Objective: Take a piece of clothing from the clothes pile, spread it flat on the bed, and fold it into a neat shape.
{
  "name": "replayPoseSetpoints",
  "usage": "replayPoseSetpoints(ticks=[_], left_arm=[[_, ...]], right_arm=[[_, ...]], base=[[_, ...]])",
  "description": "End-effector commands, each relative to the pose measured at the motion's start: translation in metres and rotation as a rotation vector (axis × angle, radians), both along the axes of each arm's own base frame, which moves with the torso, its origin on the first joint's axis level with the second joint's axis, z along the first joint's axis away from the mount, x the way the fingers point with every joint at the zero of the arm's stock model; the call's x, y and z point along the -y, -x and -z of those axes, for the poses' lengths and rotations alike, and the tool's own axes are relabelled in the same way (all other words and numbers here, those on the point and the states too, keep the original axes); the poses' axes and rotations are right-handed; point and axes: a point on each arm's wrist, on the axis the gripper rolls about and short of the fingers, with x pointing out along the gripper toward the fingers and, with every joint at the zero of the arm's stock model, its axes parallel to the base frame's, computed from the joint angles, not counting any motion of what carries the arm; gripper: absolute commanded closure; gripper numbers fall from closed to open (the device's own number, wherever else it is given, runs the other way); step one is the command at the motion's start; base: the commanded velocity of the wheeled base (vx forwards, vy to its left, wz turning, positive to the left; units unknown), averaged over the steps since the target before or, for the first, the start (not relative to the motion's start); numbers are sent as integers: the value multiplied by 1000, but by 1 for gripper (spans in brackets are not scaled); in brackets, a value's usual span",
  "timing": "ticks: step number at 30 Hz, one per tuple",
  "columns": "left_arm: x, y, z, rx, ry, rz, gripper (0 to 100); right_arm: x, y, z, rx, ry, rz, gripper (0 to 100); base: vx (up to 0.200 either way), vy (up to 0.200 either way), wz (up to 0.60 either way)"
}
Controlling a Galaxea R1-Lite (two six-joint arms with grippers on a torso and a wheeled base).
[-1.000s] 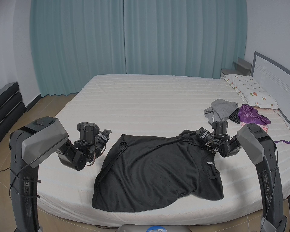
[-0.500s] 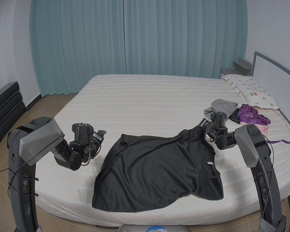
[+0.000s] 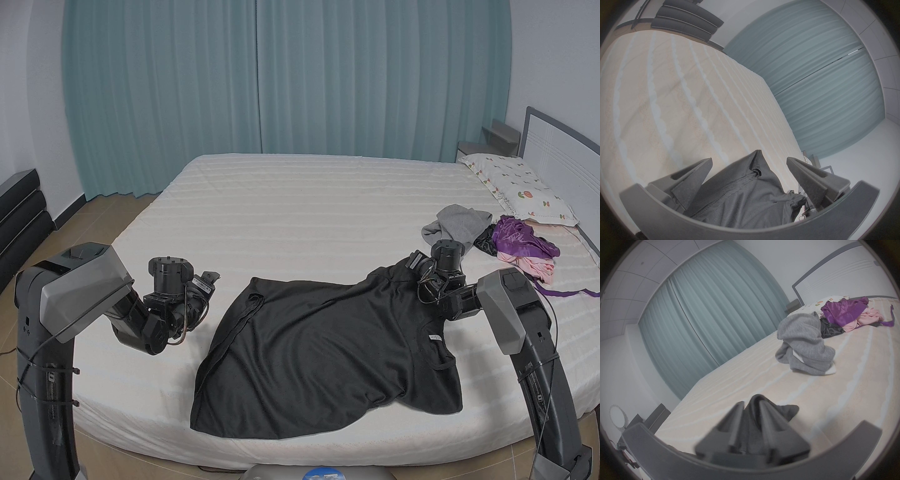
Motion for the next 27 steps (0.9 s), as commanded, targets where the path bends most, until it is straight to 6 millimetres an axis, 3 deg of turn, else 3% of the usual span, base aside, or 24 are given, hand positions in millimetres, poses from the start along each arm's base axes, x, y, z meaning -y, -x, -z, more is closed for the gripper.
replayPoseSetpoints(ticks=[1, 6, 7, 11, 19, 21, 25, 26, 27], left_arm=[[0, 2, -1, 9, 1, -2, 0], [-2, 10, -3, 32, 1, 4, 0], [-3, 15, -6, 37, 0, 6, 0], [-5, 23, -14, 37, -1, 8, 0], [-7, 47, -29, 22, 1, 30, 0], [-8, 52, -30, 16, -1, 28, 0], [-13, 76, -38, 1, -5, 30, 0], [-13, 77, -38, 0, -5, 30, 0], [-15, 88, -40, -3, -6, 30, 0]], right_arm=[[2, 0, 7, -20, 3, 11, 0], [16, 11, -17, -57, -10, 35, 0], [23, 22, -32, -75, -47, 45, 0], [32, 48, -58, -92, -120, 48, 0], [42, 139, -88, -167, -191, -38, 0], [43, 152, -92, -161, -196, -44, 0], [44, 198, -97, -200, -206, -52, 0], [44, 199, -97, -200, -206, -54, 0], [43, 218, -98, -225, -218, -86, 0]], base=[[0, 0, 0], [0, 0, 0], [0, 0, 0], [0, 0, 0], [0, 0, 0], [0, 0, 0], [0, 0, 0], [0, 0, 0], [0, 0, 0]])
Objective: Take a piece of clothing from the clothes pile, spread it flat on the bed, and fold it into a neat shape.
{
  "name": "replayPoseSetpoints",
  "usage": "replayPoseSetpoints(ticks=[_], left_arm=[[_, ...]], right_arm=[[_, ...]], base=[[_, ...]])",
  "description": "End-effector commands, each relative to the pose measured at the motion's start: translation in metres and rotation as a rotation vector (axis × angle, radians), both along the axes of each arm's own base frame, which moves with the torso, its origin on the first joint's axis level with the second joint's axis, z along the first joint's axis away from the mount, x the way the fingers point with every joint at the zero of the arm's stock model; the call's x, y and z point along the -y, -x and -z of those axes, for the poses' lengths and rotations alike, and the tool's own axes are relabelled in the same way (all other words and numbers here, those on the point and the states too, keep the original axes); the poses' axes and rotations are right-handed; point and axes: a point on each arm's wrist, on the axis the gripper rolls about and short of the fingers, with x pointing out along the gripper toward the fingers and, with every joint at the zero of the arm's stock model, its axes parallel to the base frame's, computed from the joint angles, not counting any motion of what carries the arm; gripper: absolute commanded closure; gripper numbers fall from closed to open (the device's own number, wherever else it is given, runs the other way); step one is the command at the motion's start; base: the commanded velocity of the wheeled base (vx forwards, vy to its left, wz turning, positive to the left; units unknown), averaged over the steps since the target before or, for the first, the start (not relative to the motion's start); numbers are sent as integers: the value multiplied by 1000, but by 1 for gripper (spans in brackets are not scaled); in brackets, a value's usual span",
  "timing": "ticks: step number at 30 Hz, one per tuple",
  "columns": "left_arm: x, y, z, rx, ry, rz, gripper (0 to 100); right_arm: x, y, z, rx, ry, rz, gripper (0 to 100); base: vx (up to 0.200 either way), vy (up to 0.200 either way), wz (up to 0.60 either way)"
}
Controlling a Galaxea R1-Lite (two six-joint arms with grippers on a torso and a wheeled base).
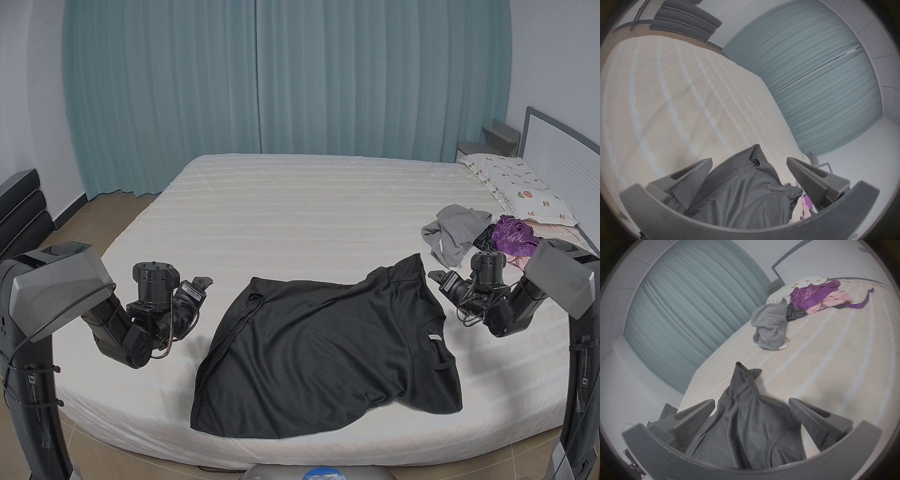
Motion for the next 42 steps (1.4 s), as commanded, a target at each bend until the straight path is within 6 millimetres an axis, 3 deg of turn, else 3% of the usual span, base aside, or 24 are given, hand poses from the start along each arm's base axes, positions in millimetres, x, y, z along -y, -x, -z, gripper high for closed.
replayPoseSetpoints(ticks=[1, 6, 13, 26, 32, 42], left_arm=[[-10, 52, -24, -8, -3, 9, 0], [-12, 81, -21, -31, -13, 25, 0], [-11, 117, -8, -60, -20, 56, 0], [-11, 144, 15, -155, -21, 116, 0], [-11, 145, 15, -151, -12, 125, 0], [-11, 145, 15, -149, -5, 125, 0]], right_arm=[[5, 106, -59, 19, -86, -83, 0], [-3, 151, -56, -34, -129, -169, 0], [-10, 183, -54, -99, -205, -171, 0], [-14, 202, -31, -243, -258, -184, 0], [-14, 205, -28, -268, -262, -195, 0], [-18, 206, -27, -275, -260, -209, 0]], base=[[0, 0, 0], [0, 0, 0], [0, 0, 0], [0, 0, 0], [-200, 0, 0], [0, 0, 0]])
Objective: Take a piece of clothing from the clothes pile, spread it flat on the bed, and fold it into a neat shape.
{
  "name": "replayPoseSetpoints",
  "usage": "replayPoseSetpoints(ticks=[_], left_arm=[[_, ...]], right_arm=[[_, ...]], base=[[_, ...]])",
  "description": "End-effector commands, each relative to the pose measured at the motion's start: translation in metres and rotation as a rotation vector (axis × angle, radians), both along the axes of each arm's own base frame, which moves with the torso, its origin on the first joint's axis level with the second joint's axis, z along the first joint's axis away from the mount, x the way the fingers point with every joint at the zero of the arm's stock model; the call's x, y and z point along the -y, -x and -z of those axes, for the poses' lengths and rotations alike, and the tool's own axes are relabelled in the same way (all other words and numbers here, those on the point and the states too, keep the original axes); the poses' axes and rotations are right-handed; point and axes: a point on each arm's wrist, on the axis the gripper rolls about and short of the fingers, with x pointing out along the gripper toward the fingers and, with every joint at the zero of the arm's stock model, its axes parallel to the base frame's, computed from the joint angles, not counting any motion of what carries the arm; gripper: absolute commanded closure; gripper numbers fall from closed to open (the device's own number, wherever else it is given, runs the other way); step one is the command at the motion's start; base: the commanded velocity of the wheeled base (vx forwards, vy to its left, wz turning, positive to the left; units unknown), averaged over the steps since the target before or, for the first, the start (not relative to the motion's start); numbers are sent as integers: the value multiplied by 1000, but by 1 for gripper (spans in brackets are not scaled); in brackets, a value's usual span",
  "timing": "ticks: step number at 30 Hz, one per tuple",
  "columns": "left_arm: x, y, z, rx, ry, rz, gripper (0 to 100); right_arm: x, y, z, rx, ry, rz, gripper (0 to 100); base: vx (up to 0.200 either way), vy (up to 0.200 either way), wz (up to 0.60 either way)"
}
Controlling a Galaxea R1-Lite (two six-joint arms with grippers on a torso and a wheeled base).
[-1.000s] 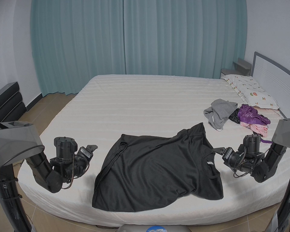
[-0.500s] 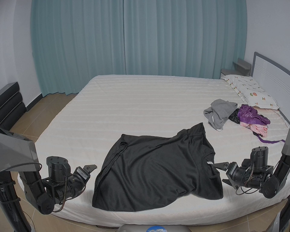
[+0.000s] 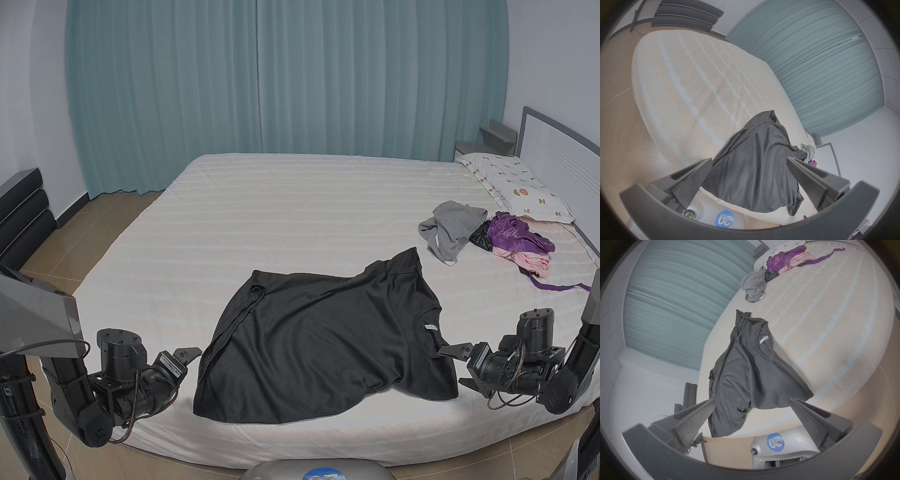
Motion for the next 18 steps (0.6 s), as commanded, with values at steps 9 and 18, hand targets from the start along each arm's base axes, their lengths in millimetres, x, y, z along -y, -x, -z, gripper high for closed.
replayPoseSetpoints(ticks=[9, 18], left_arm=[[6, 3, 1, -11, 9, 18, 0], [8, 4, 2, -9, -9, 27, 0]], right_arm=[[-4, 0, 3, -14, 3, -18, 0], [-4, 0, 3, -14, 3, -18, 0]], base=[[0, -89, 0], [0, -111, 0]])
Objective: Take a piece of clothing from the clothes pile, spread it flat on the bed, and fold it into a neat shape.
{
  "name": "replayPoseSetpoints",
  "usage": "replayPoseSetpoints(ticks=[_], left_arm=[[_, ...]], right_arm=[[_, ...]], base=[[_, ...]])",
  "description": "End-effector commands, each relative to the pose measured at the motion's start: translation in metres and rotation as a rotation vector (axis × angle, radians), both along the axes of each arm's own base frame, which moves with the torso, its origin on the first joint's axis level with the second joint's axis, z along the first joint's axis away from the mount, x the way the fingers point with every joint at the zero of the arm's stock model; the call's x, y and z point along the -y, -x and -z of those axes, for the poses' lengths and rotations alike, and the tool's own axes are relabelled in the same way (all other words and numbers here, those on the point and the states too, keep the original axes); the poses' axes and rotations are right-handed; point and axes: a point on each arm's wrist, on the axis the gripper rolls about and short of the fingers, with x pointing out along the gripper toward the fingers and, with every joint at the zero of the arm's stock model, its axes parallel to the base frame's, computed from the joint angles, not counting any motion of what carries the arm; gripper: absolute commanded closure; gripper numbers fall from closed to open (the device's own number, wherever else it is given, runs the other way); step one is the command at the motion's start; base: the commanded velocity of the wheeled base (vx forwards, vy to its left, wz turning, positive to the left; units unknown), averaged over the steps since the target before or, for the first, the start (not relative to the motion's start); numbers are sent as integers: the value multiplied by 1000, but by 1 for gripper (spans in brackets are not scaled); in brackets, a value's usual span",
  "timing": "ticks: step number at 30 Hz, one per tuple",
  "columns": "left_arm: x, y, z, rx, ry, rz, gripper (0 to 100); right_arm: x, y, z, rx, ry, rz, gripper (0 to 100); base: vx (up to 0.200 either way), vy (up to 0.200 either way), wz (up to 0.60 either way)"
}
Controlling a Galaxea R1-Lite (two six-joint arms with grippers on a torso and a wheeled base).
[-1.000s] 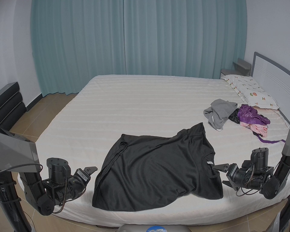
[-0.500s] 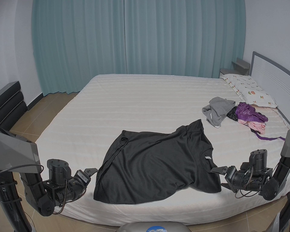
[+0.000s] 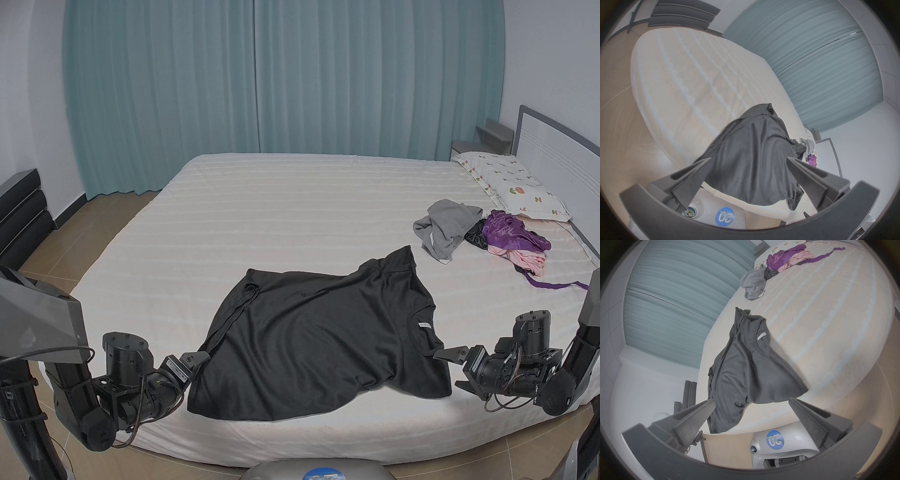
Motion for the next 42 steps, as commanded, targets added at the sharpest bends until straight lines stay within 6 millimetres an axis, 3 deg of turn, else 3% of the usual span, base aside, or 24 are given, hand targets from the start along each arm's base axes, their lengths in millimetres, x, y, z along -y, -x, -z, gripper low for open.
replayPoseSetpoints(ticks=[1, 11, 20, 24, 30, 37, 42], left_arm=[[0, 0, 1, -3, -3, 0, 0], [1, 2, 1, -6, -5, 6, 0], [1, 3, 5, -22, -28, 4, 0], [0, 4, 14, -44, -89, 25, 0], [2, 4, 45, -130, -230, 58, 0], [6, -10, 55, -85, -241, 42, 0], [5, -18, 67, -73, -350, 105, 0]], right_arm=[[0, 0, 1, -5, 2, -2, 0], [-3, 1, 3, -11, 8, -9, 0], [-3, 0, 7, -26, 16, -9, 0], [-3, -1, 14, -49, 23, -9, 0], [-3, -2, 16, -22, 17, -9, 0], [-3, -3, 17, -3, 14, -7, 0], [-3, -2, 17, -6, 14, -9, 0]], base=[[0, 0, 0], [0, 0, 0], [-200, 0, 0], [0, 0, 0], [0, 0, 0], [0, 0, 0], [0, 0, 0]])
